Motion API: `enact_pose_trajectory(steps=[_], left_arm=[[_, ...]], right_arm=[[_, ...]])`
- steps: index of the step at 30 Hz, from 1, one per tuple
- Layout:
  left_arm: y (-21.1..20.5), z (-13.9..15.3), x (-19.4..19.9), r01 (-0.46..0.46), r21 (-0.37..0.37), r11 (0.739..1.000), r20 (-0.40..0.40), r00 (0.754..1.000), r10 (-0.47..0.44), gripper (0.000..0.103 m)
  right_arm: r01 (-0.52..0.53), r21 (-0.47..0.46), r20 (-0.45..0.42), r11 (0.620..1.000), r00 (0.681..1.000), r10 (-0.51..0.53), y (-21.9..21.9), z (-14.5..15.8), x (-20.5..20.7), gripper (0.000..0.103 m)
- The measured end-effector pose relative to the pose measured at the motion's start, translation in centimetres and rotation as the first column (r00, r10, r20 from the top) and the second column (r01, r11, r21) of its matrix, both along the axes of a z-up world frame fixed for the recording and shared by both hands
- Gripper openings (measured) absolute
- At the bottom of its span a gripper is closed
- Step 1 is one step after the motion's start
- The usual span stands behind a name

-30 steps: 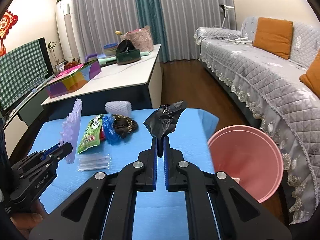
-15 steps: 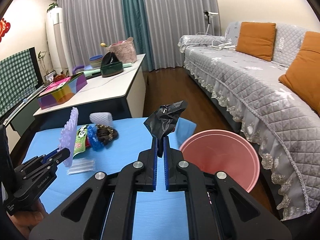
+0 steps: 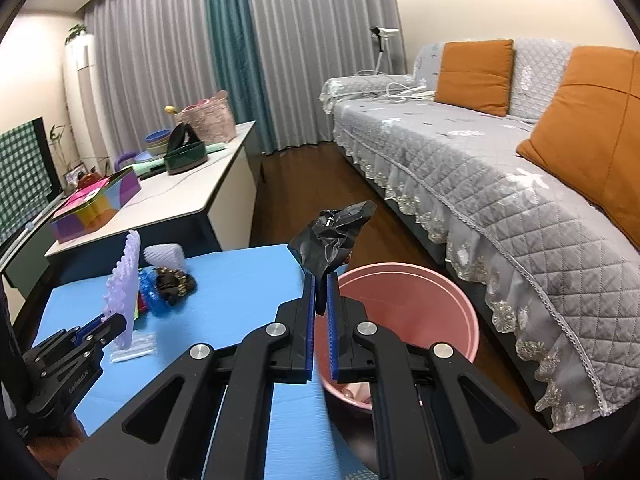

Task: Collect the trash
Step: 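Carry the foam net and black wrapper over the pink bin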

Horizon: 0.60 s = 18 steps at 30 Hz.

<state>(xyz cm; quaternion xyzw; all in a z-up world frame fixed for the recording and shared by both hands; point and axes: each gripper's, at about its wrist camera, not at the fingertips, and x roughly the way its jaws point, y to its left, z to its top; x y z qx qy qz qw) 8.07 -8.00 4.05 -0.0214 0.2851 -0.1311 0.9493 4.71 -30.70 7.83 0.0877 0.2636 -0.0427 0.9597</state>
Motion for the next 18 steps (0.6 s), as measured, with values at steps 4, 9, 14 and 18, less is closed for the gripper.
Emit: enact_pose_trajectory(steps=[4, 9, 14, 18], left_arm=[[-1.0, -0.1, 0.0, 0.020, 0.007, 1.000, 0.004, 1.000, -0.020, 0.015], [-2.0, -0.2, 0.1, 0.045, 0.016, 0.999, 0.007, 0.999, -0.045, 0.015], [-3.2, -0.1, 0.4, 0.070, 0.027, 0.997, 0.006, 0.998, -0.070, 0.015], [-4.4, 0.0, 0.9, 0.087, 0.034, 0.996, 0.002, 0.996, -0.087, 0.015]], right_arm=[[0.032, 0.003, 0.003, 0.999, 0.999, -0.032, -1.2, -0.2, -0.1, 0.006], [0.065, 0.004, 0.005, 0.998, 0.998, -0.065, -2.4, -0.5, 0.0, 0.006], [0.091, 0.002, 0.004, 0.996, 0.996, -0.091, -3.4, -0.8, 0.2, 0.006], [0.108, 0.014, 0.007, 0.994, 0.994, -0.108, -4.2, -0.9, 0.4, 0.006]])
